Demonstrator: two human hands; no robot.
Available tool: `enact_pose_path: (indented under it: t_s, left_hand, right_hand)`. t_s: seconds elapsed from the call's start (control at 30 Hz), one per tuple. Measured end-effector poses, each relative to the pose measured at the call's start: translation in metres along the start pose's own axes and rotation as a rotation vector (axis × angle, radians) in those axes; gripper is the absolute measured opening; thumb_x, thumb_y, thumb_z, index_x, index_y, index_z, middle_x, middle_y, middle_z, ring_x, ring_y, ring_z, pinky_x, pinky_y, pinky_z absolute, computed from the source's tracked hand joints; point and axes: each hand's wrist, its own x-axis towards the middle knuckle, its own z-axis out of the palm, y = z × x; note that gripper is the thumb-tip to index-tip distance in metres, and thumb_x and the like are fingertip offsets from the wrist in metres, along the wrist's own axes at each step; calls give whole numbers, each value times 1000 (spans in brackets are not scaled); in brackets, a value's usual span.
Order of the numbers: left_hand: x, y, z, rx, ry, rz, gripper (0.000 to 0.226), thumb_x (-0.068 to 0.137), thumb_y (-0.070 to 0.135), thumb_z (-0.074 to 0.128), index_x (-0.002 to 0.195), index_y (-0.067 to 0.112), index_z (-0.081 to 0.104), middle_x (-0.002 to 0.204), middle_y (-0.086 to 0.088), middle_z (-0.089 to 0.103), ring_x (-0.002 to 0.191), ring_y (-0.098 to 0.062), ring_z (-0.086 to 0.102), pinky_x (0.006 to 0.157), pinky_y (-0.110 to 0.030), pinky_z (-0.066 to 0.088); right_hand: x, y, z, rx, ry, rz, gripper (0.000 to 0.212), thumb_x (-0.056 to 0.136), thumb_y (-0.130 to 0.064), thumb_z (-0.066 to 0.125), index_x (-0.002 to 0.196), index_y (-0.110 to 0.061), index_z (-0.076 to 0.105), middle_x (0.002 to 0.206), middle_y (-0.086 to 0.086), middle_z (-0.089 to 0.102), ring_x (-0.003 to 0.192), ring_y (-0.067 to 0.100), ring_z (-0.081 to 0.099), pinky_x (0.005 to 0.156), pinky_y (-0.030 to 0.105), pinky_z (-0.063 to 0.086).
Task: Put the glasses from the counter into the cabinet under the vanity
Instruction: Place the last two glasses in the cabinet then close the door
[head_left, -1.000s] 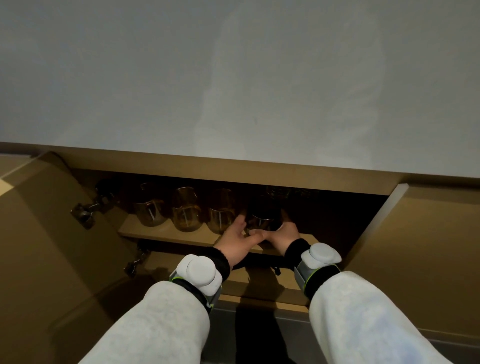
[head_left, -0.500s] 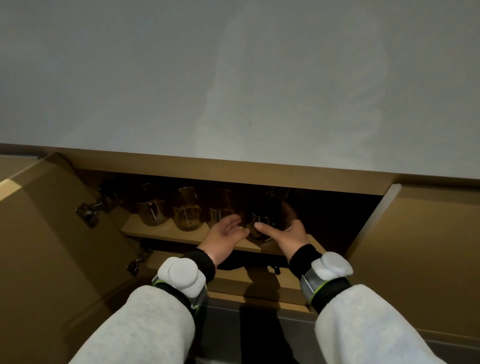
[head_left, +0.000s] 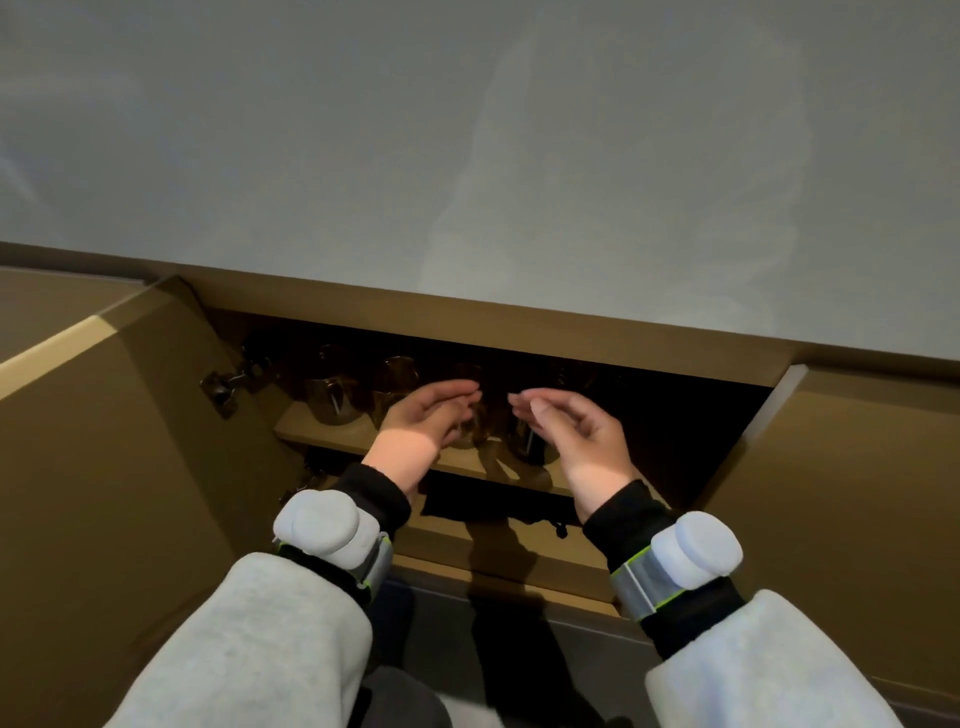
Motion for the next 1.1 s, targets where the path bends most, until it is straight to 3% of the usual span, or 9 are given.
enact_pose_path:
  t_s: [0.1,0.47,0.57,0.67,0.8,0.87,0.93,1.0,1.1]
  left_hand:
    - [-6,9,-16,23,50,47,24,96,21,50,113,23,66,118,4,69,113,-10,62,101,-32,47]
    - [-18,28,-76,10,213,156,23,98,27,46,104,31,68,105,5,73,103,-7,67,95,-30,51]
    - [-11,36,-85,-29,212,86,26,98,31,42,110,27,65,105,4,73,101,-9,68,96,-32,52]
    - [-6,52,-100,-59,225,-13,33,100,35,38,109,20,65,105,-2,72,101,-14,67,100,-38,50]
    - [-4,74,-108,-121,317,-179,38,101,37,34,121,15,58,114,-13,66,110,-24,63,103,-43,47]
    - [-3,85,-108,-210,374,-269,29,100,37,36,108,24,61,106,-11,67,104,-23,64,99,-41,49]
    - [-8,95,-106,-271,399,-333,31,100,35,37,118,23,59,107,-13,67,103,-25,64,96,-41,51]
    - [-19,103,-109,-238,371,-385,36,100,32,37,129,18,53,118,-17,64,107,-27,62,98,-42,49]
    - [-44,124,-117,-153,290,-402,34,99,34,40,124,19,59,120,-14,64,105,-25,60,98,-41,49]
  right_hand:
    - [3,-11,23,37,-106,2,17,91,-13,56,100,-13,70,101,2,75,100,12,68,87,18,53]
    - [24,-29,107,54,-389,-15,17,90,-21,58,100,-17,71,103,1,74,102,13,68,85,21,54]
    - [31,-39,127,81,-401,-6,17,89,-16,58,100,-10,71,99,3,74,97,12,69,79,18,54]
    - [38,-49,149,121,-407,61,17,90,-8,56,102,-2,67,101,10,72,94,13,68,83,21,55]
    - [41,-67,173,132,-478,202,19,91,-5,54,108,-5,64,102,10,70,94,14,67,84,27,56]
    - [42,-75,181,99,-458,246,19,91,-5,54,107,-7,64,99,4,70,90,6,68,79,21,56]
    - [41,-82,186,99,-442,304,17,90,-4,55,104,-7,63,93,0,69,82,-1,67,69,14,54]
    - [38,-91,190,62,-445,349,15,90,-6,55,103,-8,63,92,1,69,80,1,68,65,15,54]
    - [31,-117,196,-68,-443,371,16,90,-12,57,104,-9,63,98,5,69,92,10,67,74,16,54]
